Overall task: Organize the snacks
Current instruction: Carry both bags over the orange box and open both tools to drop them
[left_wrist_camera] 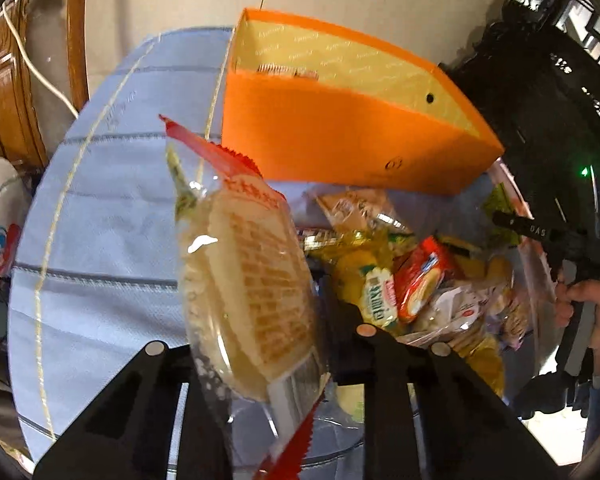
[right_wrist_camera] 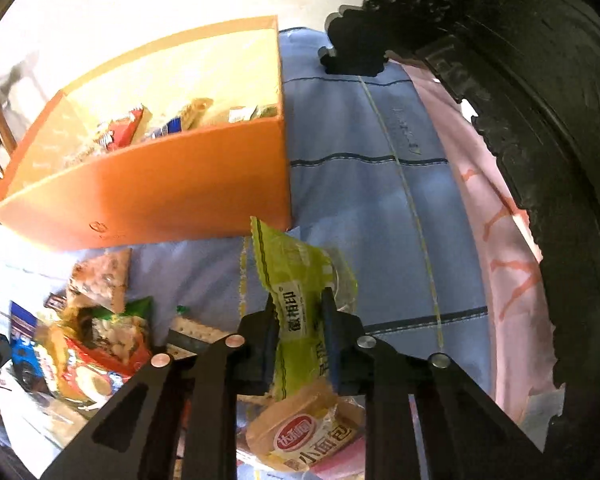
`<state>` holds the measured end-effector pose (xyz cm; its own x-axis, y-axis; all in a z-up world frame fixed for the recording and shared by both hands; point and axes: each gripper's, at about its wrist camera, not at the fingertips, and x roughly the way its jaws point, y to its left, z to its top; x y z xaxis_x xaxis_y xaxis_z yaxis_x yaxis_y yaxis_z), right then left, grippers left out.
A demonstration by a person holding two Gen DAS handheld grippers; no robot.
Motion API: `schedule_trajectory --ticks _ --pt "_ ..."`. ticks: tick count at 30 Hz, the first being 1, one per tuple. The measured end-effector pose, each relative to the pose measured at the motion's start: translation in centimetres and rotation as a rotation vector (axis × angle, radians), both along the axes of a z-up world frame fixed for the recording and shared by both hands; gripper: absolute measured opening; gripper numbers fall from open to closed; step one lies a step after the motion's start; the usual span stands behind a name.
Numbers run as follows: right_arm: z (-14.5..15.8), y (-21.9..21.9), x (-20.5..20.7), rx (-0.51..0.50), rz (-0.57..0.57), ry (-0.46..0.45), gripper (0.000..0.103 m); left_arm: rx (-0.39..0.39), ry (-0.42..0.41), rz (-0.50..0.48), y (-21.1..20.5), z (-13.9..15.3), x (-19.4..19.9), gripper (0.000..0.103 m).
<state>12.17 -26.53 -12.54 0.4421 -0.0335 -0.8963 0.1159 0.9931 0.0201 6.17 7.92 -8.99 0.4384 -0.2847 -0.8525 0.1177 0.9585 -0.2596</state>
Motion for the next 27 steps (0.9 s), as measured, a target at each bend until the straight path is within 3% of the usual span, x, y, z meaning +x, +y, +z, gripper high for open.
schedule_trajectory --ticks 3,5,8,13,18,21,24,26,27 --pt "1.0 -0.6 -0.1 0.018 -0.008 -0.026 0.017 -0.033 -0.045 -0.048 -0.2 2.1 0.1 0.019" --pt "1.6 -0.5 -0.2 0.005 -0.006 -0.044 0.016 -0.002 -0.076 -0.072 -0.7 3.0 0.5 0.019" --pt "2.8 -0.5 -0.6 0.021 -0.008 -0.075 0.016 -0.015 -0.067 -0.086 -1.1 3.4 0.8 0.019" --pt "7.1 1.0 -1.4 0.022 0.052 -0.178 0.016 -0.053 -0.089 -0.106 -1.9 4.9 1.5 0.019" --pt "11.1 3.3 0.1 0.040 0.132 -0.251 0.016 0.009 -0.144 -0.134 -2.0 8.1 4.6 0.019" --pt "13.0 4.3 1.8 0.071 0.168 -0.288 0.016 0.040 -0.166 -0.101 -1.6 10.3 8.0 0.019" --pt "14.2 5.1 3.6 0.060 0.179 -0.311 0.016 0.144 -0.191 -0.054 -2.7 12.0 11.6 0.019" --pt "14.7 5.6 5.0 0.053 0.173 -0.312 0.016 0.267 -0.151 0.036 -3.6 12.5 13.9 0.019" --pt "14.9 5.8 5.5 0.054 0.169 -0.314 0.016 0.238 -0.151 0.045 -3.8 12.8 14.5 0.019"
